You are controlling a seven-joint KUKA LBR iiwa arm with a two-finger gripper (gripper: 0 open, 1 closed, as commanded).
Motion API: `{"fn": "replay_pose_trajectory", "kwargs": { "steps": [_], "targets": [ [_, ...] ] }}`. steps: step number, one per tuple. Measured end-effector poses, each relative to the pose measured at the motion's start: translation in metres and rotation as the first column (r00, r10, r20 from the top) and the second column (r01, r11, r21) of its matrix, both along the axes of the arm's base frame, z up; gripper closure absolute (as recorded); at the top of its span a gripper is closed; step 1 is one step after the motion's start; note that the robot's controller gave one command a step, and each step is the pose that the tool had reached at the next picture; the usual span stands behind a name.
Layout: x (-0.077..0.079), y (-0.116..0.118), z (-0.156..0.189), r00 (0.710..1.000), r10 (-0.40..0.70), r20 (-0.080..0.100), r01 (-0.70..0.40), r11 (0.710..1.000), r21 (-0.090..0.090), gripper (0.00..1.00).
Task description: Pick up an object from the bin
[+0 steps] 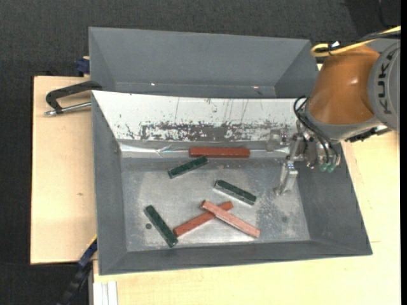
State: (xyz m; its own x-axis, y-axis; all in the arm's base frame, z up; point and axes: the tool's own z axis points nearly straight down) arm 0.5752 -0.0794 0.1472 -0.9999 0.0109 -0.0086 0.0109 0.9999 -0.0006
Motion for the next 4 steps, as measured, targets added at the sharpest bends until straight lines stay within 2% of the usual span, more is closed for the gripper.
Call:
{"fn": "replay_pose_trajectory", "kwargs": {
  "steps": [1,2,3,4],
  "targets": [
    [-0.001,0.007,-0.014,1.0,0.006,-0.007,-0.006,1.0,0.002,0.0],
    [0.023,0.018,-0.076,0.994,0.107,-0.002,-0.107,0.994,0.0,1.0],
    [0.021,0.018,-0.076,0.994,0.108,-0.01,-0.108,0.994,0.001,0.0],
    [0.021,0.018,-0.077,0.994,0.108,-0.011,-0.108,0.994,0.001,0.0]
  ]
}}
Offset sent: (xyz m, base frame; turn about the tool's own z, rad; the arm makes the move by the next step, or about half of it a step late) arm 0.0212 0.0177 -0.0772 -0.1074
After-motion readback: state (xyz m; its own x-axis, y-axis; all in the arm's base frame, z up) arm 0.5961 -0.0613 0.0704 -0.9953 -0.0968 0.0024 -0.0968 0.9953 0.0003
